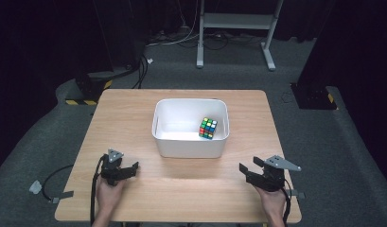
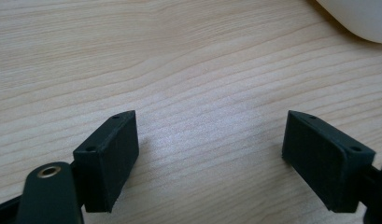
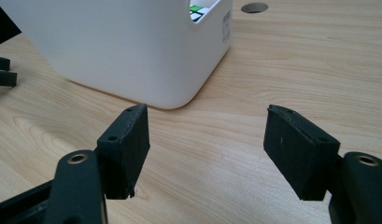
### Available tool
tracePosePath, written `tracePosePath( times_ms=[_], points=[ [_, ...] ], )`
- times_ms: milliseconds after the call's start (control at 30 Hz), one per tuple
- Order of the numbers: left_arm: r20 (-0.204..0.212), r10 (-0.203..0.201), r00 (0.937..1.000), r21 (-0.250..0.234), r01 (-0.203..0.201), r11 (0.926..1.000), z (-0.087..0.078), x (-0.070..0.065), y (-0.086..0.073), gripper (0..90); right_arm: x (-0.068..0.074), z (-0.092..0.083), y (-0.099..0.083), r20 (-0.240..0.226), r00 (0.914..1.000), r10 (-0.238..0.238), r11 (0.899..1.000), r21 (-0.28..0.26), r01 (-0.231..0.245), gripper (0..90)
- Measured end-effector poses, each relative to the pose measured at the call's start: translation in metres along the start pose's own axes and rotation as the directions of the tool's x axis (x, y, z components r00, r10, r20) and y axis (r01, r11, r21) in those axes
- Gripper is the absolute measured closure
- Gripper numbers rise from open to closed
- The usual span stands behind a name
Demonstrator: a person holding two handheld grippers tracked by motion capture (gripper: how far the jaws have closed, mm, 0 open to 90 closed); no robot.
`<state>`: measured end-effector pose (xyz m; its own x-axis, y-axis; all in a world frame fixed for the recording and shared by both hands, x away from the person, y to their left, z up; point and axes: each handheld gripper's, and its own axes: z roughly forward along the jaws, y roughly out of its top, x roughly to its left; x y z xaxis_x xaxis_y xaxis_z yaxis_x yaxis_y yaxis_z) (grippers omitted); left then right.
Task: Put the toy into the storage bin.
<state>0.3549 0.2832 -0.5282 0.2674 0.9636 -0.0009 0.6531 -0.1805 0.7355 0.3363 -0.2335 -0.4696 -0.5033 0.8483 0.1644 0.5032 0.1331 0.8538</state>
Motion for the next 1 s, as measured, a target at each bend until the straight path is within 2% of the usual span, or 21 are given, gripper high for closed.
tracePosePath(
  times_ms=[600, 1000],
  points=[
    [0.001, 0.001, 1.0000, 0.000, -0.001, 1.0000, 0.000, 0.000, 0.000, 18.5, -0.003, 0.019, -0.011, 0.041, 0.9991, -0.007, 0.998, 0.066, 0.005, 31.4],
    [0.000, 0.000, 1.0000, 0.000, 0.000, 1.0000, 0.000, 0.000, 0.000, 18.6, -0.008, 0.030, -0.016, 0.084, 0.9964, -0.014, 0.992, 0.125, 0.003, 31.7]
  ],
)
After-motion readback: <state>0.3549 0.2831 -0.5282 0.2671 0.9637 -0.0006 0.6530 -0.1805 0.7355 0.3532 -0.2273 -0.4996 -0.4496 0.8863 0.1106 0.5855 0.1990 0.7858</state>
